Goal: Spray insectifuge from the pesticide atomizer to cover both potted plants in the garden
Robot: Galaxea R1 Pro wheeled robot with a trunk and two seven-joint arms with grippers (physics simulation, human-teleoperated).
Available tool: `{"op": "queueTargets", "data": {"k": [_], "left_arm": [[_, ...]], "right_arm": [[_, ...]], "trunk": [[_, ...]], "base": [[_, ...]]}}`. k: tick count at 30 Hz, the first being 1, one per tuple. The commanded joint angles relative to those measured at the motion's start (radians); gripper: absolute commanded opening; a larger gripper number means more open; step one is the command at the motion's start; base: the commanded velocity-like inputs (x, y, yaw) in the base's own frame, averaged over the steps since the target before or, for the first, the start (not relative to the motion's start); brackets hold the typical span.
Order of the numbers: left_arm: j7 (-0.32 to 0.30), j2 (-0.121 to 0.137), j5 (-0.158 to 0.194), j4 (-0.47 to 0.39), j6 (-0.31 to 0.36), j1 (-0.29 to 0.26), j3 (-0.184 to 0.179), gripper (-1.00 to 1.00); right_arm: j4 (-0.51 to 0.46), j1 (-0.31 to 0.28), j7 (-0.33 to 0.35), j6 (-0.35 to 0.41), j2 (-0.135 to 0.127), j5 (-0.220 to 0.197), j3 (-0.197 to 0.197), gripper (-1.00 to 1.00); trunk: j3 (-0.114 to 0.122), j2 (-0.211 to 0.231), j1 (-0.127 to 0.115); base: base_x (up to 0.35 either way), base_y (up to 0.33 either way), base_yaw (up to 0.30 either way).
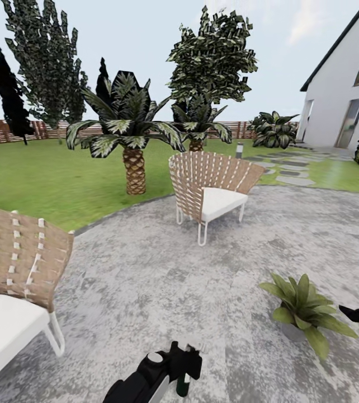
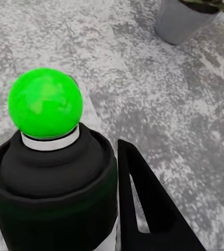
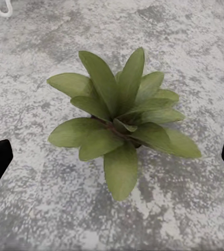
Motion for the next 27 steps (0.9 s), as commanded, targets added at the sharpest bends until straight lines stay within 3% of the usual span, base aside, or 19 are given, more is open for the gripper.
{"op": "queueTargets", "data": {"k": [1, 2, 4, 6, 16, 20, 27], "left_arm": [[-0.002, 0.000, -0.002, 0.002, 0.009, 0.000, -0.001, -1.00], [-0.006, -0.001, -0.002, 0.001, 0.023, 0.000, -0.001, -1.00], [-0.007, -0.002, -0.002, 0.001, 0.029, 0.000, -0.061, -1.00], [-0.007, -0.002, -0.001, 0.000, 0.029, 0.000, -0.087, -1.00], [-0.006, -0.002, 0.007, -0.017, 0.025, -0.001, -0.092, -1.00], [-0.004, 0.000, 0.094, -0.050, 0.052, 0.000, -0.092, -1.00], [0.002, -0.001, 0.160, 0.006, 0.048, -0.001, -0.090, -1.00]], "right_arm": [[0.000, 0.000, 0.000, 0.000, 0.000, 0.000, 0.000, 1.00], [0.000, 0.000, 0.000, -0.001, 0.000, 0.000, 0.001, 1.00], [0.000, 0.000, 0.000, -0.001, 0.000, 0.000, 0.001, 1.00], [0.000, 0.000, 0.000, -0.001, 0.000, 0.000, 0.000, 1.00], [0.000, 0.000, 0.000, -0.004, 0.001, 0.000, 0.001, 1.00], [0.000, 0.000, 0.000, -0.004, 0.000, -0.001, 0.001, 1.00], [0.000, 0.000, 0.003, -0.004, 0.000, -0.001, 0.001, 1.00]], "trunk": [[0.000, 0.000, 0.000], [0.000, 0.000, 0.000], [0.000, 0.000, 0.000], [0.000, 0.000, 0.000], [0.000, 0.000, 0.000], [0.000, 0.000, 0.000], [0.000, 0.000, 0.000]], "base": [[0.287, 0.000, -0.300], [0.314, -0.065, -0.300], [0.321, -0.139, -0.300], [0.321, -0.154, -0.300], [0.305, -0.188, -0.300], [0.298, -0.201, -0.300], [0.297, -0.178, -0.300]]}}
